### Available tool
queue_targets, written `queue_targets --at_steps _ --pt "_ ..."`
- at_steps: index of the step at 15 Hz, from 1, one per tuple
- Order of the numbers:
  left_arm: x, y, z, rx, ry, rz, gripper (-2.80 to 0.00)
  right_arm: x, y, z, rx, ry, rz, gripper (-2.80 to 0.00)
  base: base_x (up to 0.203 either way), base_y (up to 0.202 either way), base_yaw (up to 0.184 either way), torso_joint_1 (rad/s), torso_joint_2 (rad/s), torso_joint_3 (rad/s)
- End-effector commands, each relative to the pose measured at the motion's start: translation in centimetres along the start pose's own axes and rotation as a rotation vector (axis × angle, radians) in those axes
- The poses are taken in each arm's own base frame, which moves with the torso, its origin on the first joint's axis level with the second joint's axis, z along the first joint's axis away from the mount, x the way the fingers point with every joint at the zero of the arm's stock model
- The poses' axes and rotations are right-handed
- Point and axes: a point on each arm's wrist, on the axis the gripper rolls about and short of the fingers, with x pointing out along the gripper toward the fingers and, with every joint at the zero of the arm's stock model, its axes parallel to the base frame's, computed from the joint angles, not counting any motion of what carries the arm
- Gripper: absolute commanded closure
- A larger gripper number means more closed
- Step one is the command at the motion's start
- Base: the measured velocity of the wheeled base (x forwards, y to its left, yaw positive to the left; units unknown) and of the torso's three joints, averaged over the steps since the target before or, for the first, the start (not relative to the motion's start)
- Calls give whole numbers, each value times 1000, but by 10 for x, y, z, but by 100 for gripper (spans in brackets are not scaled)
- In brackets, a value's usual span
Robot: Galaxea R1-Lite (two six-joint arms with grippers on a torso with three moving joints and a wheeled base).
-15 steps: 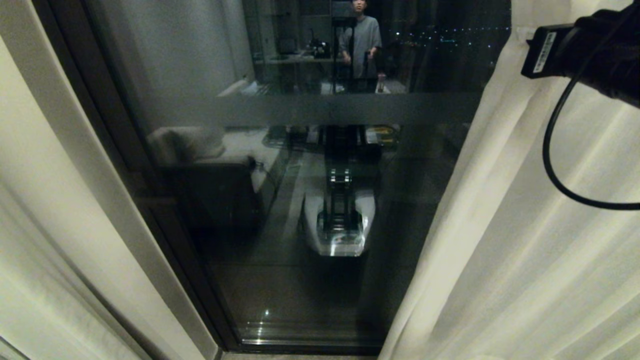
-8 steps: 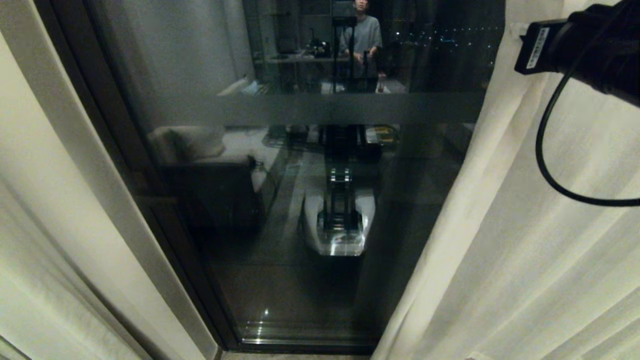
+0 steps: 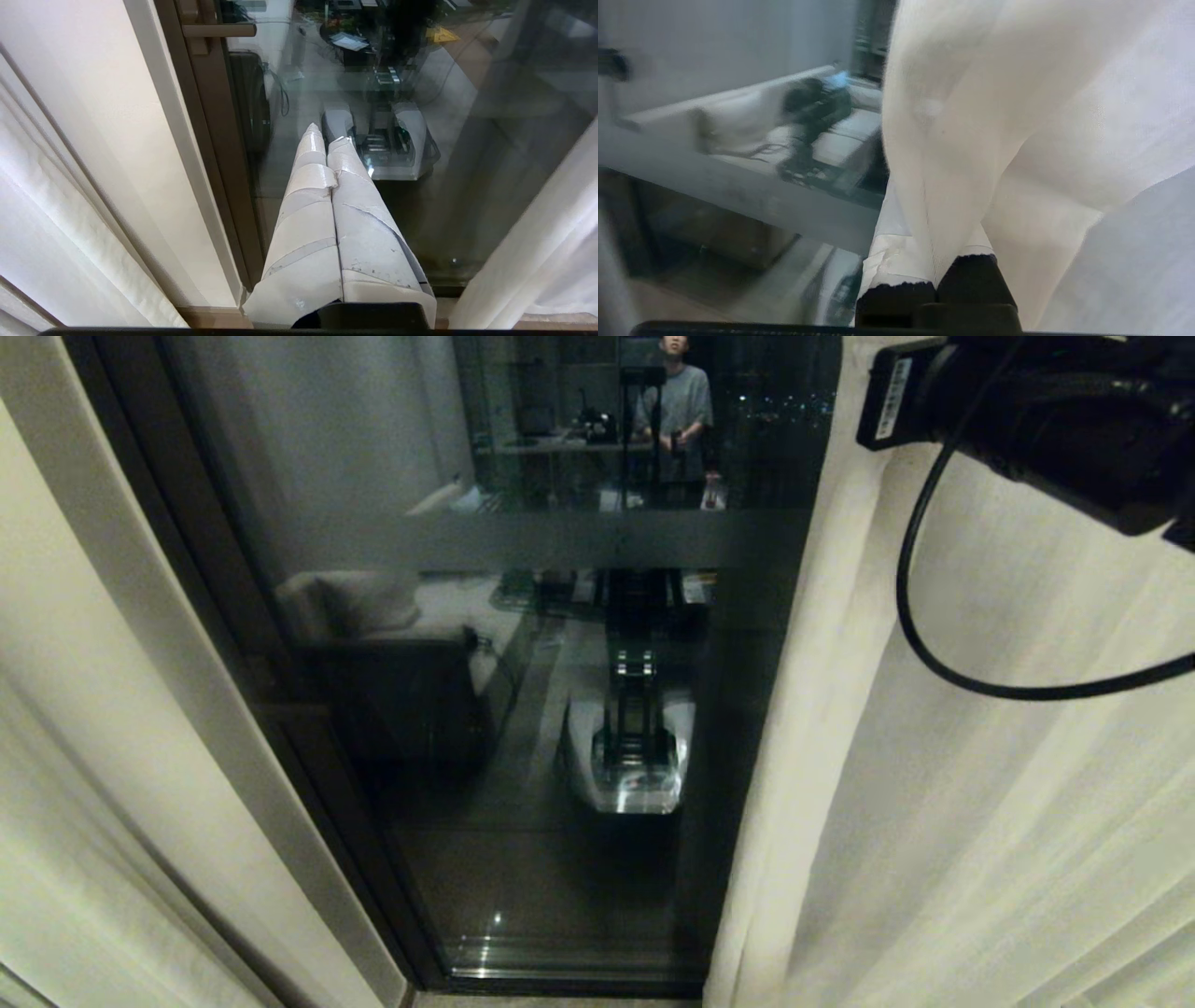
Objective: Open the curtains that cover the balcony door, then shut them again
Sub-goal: Close the inner curtains on both sides
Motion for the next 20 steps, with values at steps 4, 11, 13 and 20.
queue_targets --at_steps 4,11,13,20 --pt "0 0 0 0 -1 1 0 11 52 -8 23 5 123 0 0 0 0 0 0 0" --pt "0 0 0 -1 -1 1 0 11 78 -8 29 -3 172 0 0 0 0 0 0 0" --pt "0 0 0 0 -1 1 0 8 73 -2 32 -14 162 0 0 0 0 0 0 0" --pt "0 0 0 -2 -1 1 0 -11 -19 -1 -35 27 -68 0 0 0 0 0 0 0"
